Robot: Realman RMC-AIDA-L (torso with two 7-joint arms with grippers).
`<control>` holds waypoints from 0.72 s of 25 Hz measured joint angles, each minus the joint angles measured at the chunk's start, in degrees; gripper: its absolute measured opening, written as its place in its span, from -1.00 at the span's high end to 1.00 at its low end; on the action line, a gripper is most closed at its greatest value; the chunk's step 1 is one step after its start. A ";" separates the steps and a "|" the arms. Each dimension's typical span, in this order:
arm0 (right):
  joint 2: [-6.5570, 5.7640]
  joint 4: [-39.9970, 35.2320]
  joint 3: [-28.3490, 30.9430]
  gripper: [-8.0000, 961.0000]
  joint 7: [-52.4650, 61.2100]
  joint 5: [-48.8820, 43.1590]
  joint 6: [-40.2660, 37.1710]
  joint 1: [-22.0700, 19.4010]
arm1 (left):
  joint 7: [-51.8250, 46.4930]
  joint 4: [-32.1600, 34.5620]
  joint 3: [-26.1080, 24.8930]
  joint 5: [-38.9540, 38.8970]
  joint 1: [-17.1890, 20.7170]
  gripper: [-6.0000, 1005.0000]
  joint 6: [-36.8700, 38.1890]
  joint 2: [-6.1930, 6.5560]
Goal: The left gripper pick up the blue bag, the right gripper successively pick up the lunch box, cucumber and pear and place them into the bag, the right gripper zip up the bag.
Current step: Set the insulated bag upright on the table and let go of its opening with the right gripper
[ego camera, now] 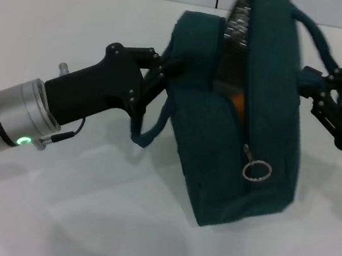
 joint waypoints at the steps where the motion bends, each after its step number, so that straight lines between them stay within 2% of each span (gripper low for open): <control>1: -0.07 -0.29 0.18 0.73 -0.01 -0.08 0.09 -0.37 | 1.06 -1.02 0.06 0.23 -0.29 0.91 0.08 -0.02; 5: -0.28 0.18 1.45 0.82 -0.02 -1.12 0.02 -0.89 | 1.97 -1.98 0.09 0.17 -0.74 0.91 -0.14 -0.03; 11: -0.39 1.74 3.36 0.77 0.37 -5.37 1.11 -0.57 | 6.28 -3.91 -0.17 -0.12 -0.83 0.91 -0.64 -0.21; 18: -0.37 2.31 3.69 0.72 3.27 -7.58 3.63 -0.07 | 11.21 -7.12 -0.14 -0.29 -2.73 0.91 -2.87 -0.28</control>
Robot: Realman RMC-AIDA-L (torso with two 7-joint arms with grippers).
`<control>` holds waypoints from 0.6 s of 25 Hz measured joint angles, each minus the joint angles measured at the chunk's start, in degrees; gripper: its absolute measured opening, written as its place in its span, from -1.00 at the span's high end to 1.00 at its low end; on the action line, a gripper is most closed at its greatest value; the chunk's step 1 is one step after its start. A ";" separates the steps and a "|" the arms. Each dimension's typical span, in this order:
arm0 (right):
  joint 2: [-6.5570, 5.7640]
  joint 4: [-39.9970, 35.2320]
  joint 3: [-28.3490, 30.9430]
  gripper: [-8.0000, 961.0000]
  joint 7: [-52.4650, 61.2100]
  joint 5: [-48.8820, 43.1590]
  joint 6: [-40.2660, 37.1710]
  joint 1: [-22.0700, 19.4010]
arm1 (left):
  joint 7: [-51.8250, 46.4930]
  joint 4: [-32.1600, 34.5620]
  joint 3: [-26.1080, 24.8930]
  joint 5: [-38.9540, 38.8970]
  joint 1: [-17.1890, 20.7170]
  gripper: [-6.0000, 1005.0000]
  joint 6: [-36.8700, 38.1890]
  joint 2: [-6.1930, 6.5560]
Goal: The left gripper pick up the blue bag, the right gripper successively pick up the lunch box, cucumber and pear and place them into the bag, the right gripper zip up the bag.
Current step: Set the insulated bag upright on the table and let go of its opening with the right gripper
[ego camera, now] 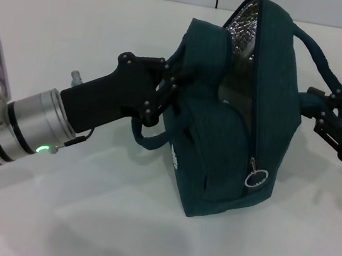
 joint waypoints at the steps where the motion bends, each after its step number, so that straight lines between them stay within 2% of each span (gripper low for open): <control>1: -0.01 -0.05 0.08 0.72 0.22 0.00 0.15 0.00 | 0.06 -0.03 0.07 -0.02 -0.09 0.91 -0.30 -0.01; 8: 0.29 -0.22 3.91 0.67 -0.13 0.37 -1.74 -0.81 | 0.20 -0.12 0.15 -0.02 -0.15 0.91 -0.95 -0.02; 15: 0.26 -0.21 4.66 0.02 -1.08 0.46 -2.38 -1.07 | 0.22 -0.13 0.15 -0.02 -0.16 0.91 -1.46 -0.01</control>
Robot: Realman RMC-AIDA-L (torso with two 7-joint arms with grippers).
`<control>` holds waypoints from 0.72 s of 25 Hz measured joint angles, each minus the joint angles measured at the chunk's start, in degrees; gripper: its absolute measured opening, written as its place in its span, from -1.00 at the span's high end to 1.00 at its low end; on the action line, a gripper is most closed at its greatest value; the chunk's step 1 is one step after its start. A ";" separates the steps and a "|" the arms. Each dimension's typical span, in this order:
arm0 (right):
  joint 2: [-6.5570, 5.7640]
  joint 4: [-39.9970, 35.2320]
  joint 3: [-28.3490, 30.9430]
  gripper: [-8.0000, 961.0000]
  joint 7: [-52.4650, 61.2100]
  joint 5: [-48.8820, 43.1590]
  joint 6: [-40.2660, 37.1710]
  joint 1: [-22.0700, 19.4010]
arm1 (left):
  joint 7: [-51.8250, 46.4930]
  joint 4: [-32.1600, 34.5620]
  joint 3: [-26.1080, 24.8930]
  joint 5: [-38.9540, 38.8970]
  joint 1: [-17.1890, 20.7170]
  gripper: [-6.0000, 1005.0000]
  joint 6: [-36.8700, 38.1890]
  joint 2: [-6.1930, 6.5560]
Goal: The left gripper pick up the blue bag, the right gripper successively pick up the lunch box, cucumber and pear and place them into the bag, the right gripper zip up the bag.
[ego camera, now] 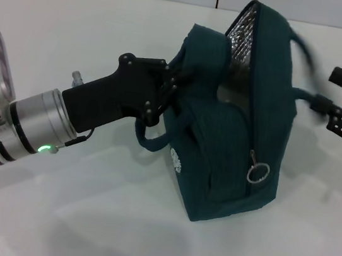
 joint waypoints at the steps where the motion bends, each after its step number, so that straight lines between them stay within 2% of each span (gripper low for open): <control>1: 0.00 -0.13 0.17 -0.08 0.05 -0.01 -0.01 -0.08 | 0.00 0.00 0.00 0.00 0.00 0.91 0.00 0.00; 4: -0.40 -0.88 1.72 -0.07 1.40 -0.60 -0.10 -0.50 | 0.02 0.00 0.00 0.01 0.02 0.91 0.00 0.03; 8: -2.51 -1.09 1.56 -0.07 4.94 -4.31 -3.77 0.00 | 0.04 0.01 0.00 0.02 -0.02 0.91 -0.01 0.09; 10: -2.89 -1.10 1.51 -0.07 5.60 -8.51 -7.77 0.93 | 0.05 0.01 0.00 0.02 -0.31 0.91 -0.09 0.09; 13: -1.98 -1.60 1.49 -0.06 7.75 -16.95 -10.69 3.01 | 0.06 0.01 0.00 0.03 -0.54 0.91 -0.34 0.07; 16: -0.32 -2.49 1.51 -0.06 9.93 -23.64 -10.60 4.41 | 0.08 0.01 0.00 0.12 -0.78 0.91 -0.77 0.01; 18: 0.35 -2.47 1.19 -0.06 10.26 -25.64 -9.76 4.98 | 0.08 0.01 0.04 0.23 -0.86 0.91 -0.78 0.00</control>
